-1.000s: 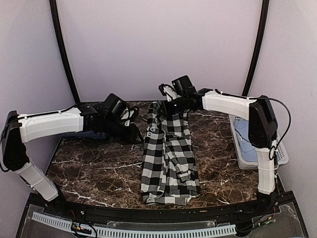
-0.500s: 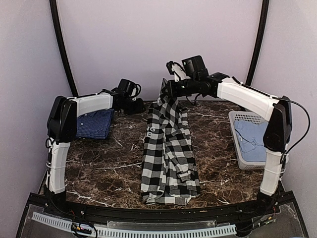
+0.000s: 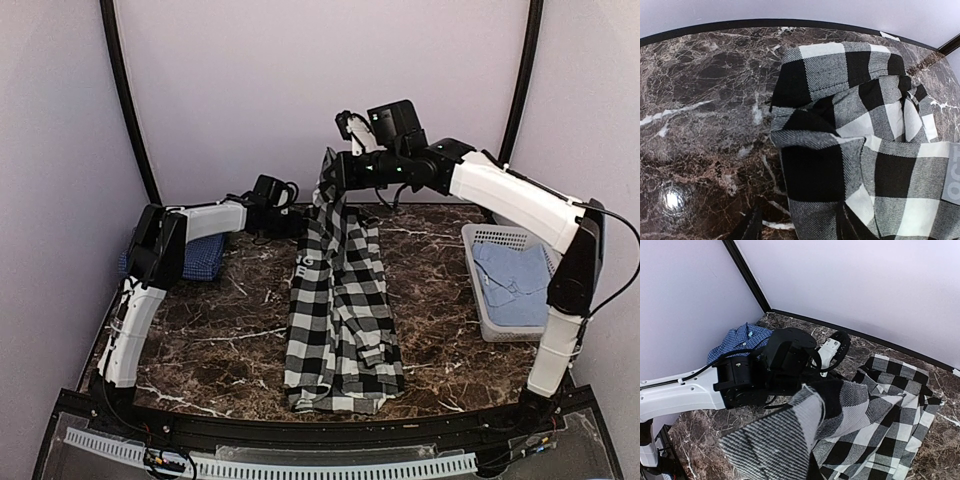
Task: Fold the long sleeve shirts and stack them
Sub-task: Fold the sleeve of the rectangle-folded shirt.
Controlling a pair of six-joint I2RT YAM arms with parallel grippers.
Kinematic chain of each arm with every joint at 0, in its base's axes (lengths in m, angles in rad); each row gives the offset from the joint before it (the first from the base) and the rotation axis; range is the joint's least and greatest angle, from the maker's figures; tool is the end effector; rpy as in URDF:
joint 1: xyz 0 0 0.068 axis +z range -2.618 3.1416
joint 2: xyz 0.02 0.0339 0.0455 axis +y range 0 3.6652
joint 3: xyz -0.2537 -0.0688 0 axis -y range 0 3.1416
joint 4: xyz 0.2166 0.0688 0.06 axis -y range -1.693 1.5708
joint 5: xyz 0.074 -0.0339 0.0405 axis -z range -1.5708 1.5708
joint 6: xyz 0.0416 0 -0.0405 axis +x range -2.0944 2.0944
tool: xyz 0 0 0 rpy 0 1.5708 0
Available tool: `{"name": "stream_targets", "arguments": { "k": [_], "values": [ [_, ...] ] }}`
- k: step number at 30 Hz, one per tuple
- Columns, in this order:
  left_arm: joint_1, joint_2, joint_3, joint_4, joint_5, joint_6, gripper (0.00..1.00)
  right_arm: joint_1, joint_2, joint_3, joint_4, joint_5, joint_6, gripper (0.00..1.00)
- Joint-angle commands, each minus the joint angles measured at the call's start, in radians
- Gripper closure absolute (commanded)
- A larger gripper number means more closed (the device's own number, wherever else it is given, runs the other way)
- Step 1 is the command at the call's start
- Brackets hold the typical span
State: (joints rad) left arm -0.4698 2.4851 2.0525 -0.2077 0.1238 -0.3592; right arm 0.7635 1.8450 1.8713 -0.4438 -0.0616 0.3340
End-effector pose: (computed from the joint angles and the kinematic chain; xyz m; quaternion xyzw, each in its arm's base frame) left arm 0.4749 -0.2469 0.1631 0.0770 0.8891 -0.2309 0.3876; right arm 0.2939 0.2848 0.3766 -0.1950 0.8151 0.3063 0.4515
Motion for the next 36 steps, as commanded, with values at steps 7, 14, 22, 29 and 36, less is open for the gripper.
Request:
{"name": "stream_targets", "arguments": {
  "k": [7, 14, 22, 29, 36],
  "values": [
    [0.0, 0.083, 0.126, 0.02, 0.016, 0.014, 0.75, 0.027, -0.081, -0.071, 0.037, 0.057, 0.016, 1.0],
    [0.022, 0.068, 0.119, 0.026, 0.006, 0.011, 1.0, 0.028, -0.09, -0.082, 0.024, 0.058, 0.01, 1.0],
    [0.079, 0.006, 0.061, 0.056, 0.013, 0.009, 1.0, 0.03, -0.145, -0.165, 0.05, 0.114, 0.009, 1.0],
    [0.116, 0.01, 0.043, 0.075, 0.066, -0.001, 1.0, 0.033, -0.147, -0.238, 0.052, 0.028, -0.035, 1.0],
    [0.126, 0.027, 0.024, 0.085, 0.061, -0.044, 0.98, 0.042, -0.094, -0.271, 0.007, -0.099, -0.118, 1.0]
  ]
}}
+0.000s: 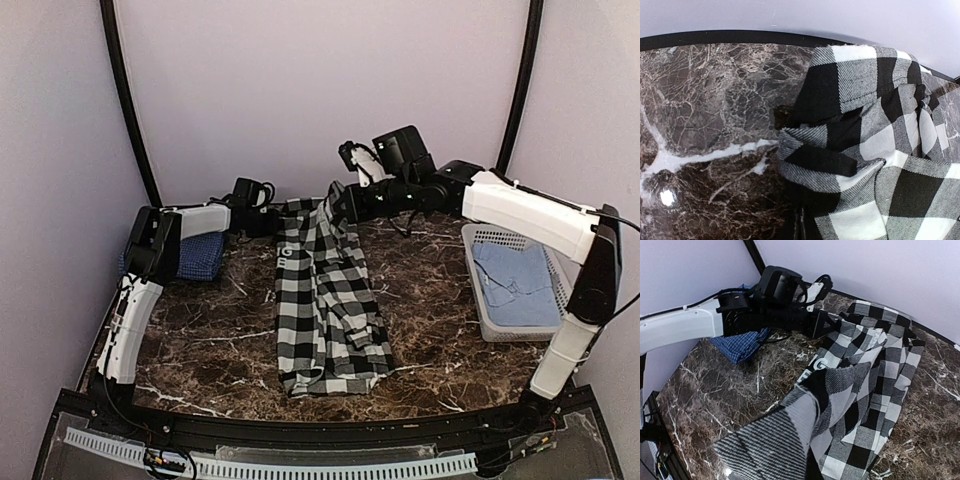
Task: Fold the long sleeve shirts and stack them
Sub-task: Fold the sleeve of the rectangle-folded shirt.
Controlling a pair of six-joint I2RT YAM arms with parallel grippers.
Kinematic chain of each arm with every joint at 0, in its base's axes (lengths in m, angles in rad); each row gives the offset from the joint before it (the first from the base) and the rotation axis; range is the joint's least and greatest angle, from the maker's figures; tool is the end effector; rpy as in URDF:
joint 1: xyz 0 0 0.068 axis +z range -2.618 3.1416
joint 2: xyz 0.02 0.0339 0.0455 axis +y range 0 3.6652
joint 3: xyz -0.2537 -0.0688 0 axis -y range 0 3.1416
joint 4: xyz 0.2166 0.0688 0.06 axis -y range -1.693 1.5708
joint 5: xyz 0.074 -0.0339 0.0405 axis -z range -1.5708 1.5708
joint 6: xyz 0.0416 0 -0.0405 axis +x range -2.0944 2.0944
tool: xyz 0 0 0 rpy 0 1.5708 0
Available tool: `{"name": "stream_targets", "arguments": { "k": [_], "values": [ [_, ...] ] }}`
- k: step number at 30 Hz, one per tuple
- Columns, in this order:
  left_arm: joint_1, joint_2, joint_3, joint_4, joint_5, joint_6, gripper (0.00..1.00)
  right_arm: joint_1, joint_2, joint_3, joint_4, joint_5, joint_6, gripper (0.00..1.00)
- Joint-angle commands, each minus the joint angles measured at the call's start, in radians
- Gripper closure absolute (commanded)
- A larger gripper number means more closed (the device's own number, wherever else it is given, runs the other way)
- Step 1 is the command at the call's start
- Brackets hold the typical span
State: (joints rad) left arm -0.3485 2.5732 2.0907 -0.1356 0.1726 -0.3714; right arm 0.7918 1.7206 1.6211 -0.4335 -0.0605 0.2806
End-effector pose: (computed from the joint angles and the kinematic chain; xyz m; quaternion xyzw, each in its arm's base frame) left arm 0.5119 -0.1936 0.1361 0.0294 0.8858 -0.2326 0.4006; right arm 0.2644 0.2714 0.3438 -0.2340 0.8360 0.2758 0.4127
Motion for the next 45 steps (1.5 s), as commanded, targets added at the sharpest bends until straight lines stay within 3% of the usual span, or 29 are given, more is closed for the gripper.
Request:
{"name": "stream_targets", "arguments": {
  "k": [1, 5, 8, 12, 20, 24, 36, 39, 42, 45],
  "values": [
    [0.007, -0.06, -0.003, 0.001, 0.017, -0.035, 0.94, 0.017, 0.046, -0.026, -0.013, -0.126, -0.078, 1.0],
    [0.008, -0.072, 0.028, -0.077, -0.004, -0.038, 0.73, 0.044, 0.113, -0.042, -0.029, -0.213, -0.12, 1.0],
    [0.008, -0.126, 0.009, -0.131, -0.02, -0.052, 0.63, 0.066, 0.165, -0.055, -0.038, -0.247, -0.147, 1.0],
    [0.008, -0.268, -0.18, -0.159, -0.017, -0.103, 0.54, 0.073, 0.209, -0.073, -0.038, -0.298, -0.17, 1.0],
    [-0.033, -0.588, -0.607, -0.064, 0.056, -0.23, 0.52, 0.075, 0.229, -0.109, -0.082, -0.313, -0.185, 1.0],
    [-0.088, -0.674, -0.713, -0.072, 0.058, -0.264, 0.52, 0.087, 0.226, -0.152, -0.03, -0.36, -0.15, 1.0],
    [-0.138, -0.821, -0.918, -0.066, 0.131, -0.283, 0.53, 0.2, 0.24, -0.225, 0.073, -0.268, -0.041, 0.99],
    [-0.143, -0.842, -0.953, -0.048, 0.157, -0.284, 0.53, 0.218, 0.247, -0.242, 0.078, -0.25, -0.023, 0.9],
    [-0.15, -0.852, -0.961, -0.048, 0.179, -0.277, 0.53, 0.224, 0.239, -0.249, 0.063, -0.237, -0.013, 0.69],
    [-0.155, -0.864, -0.976, -0.038, 0.191, -0.276, 0.53, 0.227, 0.191, -0.268, 0.078, -0.249, 0.002, 0.59]
  ]
}}
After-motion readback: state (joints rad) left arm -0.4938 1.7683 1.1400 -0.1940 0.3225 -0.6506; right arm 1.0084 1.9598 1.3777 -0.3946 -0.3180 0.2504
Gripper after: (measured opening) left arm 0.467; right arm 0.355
